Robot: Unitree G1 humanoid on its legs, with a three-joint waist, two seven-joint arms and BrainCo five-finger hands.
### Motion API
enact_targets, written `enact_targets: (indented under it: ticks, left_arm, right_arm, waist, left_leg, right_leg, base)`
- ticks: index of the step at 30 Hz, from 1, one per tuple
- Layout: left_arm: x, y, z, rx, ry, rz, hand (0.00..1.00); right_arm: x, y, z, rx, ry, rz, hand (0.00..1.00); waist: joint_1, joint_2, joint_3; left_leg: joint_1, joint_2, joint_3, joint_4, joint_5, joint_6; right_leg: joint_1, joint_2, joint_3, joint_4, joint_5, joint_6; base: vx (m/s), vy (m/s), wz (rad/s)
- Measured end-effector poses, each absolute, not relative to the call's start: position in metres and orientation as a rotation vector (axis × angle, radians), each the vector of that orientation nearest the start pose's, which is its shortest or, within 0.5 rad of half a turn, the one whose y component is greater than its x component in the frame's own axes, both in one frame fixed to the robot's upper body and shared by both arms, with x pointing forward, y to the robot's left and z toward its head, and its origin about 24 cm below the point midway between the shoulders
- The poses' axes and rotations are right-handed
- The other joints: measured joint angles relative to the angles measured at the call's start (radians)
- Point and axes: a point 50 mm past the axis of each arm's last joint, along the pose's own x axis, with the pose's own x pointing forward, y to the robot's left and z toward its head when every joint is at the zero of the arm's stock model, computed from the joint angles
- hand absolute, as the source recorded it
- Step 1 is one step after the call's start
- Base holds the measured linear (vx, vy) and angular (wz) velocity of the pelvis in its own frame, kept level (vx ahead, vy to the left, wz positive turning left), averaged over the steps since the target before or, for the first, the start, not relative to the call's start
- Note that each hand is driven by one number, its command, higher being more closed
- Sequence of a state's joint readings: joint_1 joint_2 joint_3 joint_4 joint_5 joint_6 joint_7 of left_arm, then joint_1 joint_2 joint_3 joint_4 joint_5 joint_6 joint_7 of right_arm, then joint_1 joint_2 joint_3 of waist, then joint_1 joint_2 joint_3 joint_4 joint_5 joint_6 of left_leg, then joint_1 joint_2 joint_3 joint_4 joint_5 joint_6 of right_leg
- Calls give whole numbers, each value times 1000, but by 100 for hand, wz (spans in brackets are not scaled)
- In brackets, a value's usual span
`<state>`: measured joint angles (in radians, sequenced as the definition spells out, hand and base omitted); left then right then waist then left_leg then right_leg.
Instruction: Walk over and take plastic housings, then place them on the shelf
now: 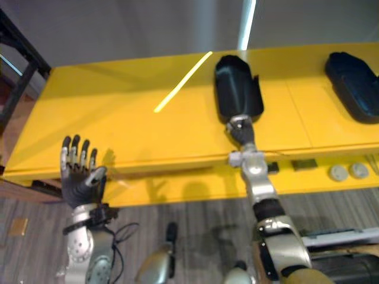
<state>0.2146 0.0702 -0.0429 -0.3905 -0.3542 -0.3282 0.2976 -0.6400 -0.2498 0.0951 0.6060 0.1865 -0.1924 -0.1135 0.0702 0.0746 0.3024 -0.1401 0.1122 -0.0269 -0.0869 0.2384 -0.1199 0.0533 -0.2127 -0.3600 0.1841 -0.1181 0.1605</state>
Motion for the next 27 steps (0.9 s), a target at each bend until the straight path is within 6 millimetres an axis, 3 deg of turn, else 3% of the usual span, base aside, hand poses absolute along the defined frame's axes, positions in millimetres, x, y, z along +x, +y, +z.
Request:
enact_targets:
  ticks: [10, 15, 17, 18, 21, 23, 27]
  left_arm:
    - [203, 178, 107, -370, -450, 286, 0]
    - [202, 179, 107, -373, -464, 289, 0]
    - [201, 179, 108, -374, -471, 290, 0]
    - [201, 179, 108, -374, -474, 291, 0]
    - [200, 180, 110, -372, -486, 293, 0]
    - [201, 178, 110, -371, -490, 279, 0]
    - [201, 175, 111, -367, -495, 240, 0]
  right_arm:
    - [366, -164, 128, -95, -259, 2, 100]
    - [321, -145, 142, -23, -436, 70, 100]
    - [285, -143, 150, 13, -527, 82, 100]
    - [277, -143, 151, 22, -544, 85, 0]
    - [242, -149, 142, 32, -562, 60, 0]
    - [230, -158, 134, 32, -548, 9, 0]
    - [211, -183, 119, 33, -490, -177, 0]
  waist:
    - [9, 9, 6]
    - [-12, 2, 11]
    - [-33, -4, 10]
    - [-34, -8, 12]
    - [-70, -39, -6]
    - [-96, -65, -20]
    - [-114, -94, -45]
  left_leg:
    - [-3, -1, 8, 1, -7, 3]
    - [2, 1, 31, 4, -6, 3]
    - [10, 6, 51, 3, -7, 2]
    - [18, 9, 71, 3, -8, 2]
    - [64, 30, 131, -2, -38, -5]
    - [80, 42, 165, -2, -51, -8]
    - [119, 52, 244, -2, -65, -11]
  right_leg:
    - [-1, -1, 2, -9, 1, 2]
    - [2, 1, 11, -21, 9, 12]
    - [5, 4, 25, -35, 16, 8]
    - [5, 6, 37, -40, 19, 7]
    - [17, 19, 92, -68, 28, 3]
    - [14, 28, 124, -81, 28, -8]
    - [0, 32, 206, -95, 47, -9]
  base:
    - [-3, -24, -1]
    - [51, -46, -6]
    - [26, -35, -21]
    - [12, -22, -50]
    - [-5, -26, -53]
    - [-11, -21, -51]
    - [16, -5, -56]
